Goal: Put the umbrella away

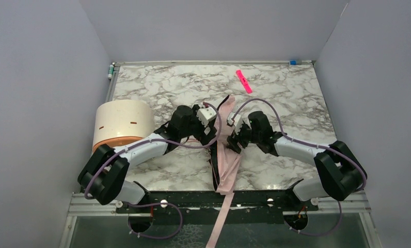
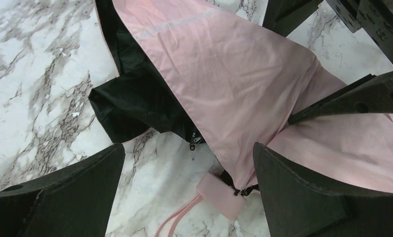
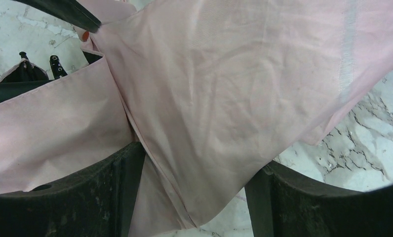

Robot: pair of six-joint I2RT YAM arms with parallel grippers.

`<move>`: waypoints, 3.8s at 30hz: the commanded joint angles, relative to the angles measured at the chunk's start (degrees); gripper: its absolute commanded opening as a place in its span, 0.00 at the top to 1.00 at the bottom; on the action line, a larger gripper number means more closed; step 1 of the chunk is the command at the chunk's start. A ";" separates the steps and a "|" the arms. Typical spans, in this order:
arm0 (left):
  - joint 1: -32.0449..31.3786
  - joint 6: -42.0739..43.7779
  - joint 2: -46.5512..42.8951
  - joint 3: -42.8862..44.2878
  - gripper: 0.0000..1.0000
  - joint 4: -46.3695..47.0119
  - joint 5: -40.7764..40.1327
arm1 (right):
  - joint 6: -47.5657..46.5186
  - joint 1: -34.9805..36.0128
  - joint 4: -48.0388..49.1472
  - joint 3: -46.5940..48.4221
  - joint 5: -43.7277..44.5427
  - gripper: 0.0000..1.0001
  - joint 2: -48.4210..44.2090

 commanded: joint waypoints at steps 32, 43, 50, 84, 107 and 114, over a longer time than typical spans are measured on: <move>6.05 -25.07 29.28 49.24 0.15 -27.05 1.85 | 1.24 0.59 2.79 -2.27 -1.63 0.25 -6.03; 2.46 -23.00 34.10 54.15 0.18 -29.80 -2.19 | 1.62 0.54 2.43 -1.93 -1.29 0.25 -5.60; 1.90 -21.97 38.25 59.01 0.34 -31.90 -2.91 | 1.70 0.54 2.03 -1.54 -1.16 0.25 -5.07; 1.20 -16.67 37.16 65.58 0.67 -37.33 -2.26 | 2.92 0.54 2.18 -1.46 0.42 0.25 -4.94; 0.60 -15.94 44.81 69.01 0.89 -40.87 -1.13 | 2.91 0.56 1.92 -1.37 0.29 0.25 -4.80; 0.58 -15.79 41.84 69.72 1.00 -40.78 -0.63 | 6.07 0.61 3.81 -1.94 1.02 0.16 -7.57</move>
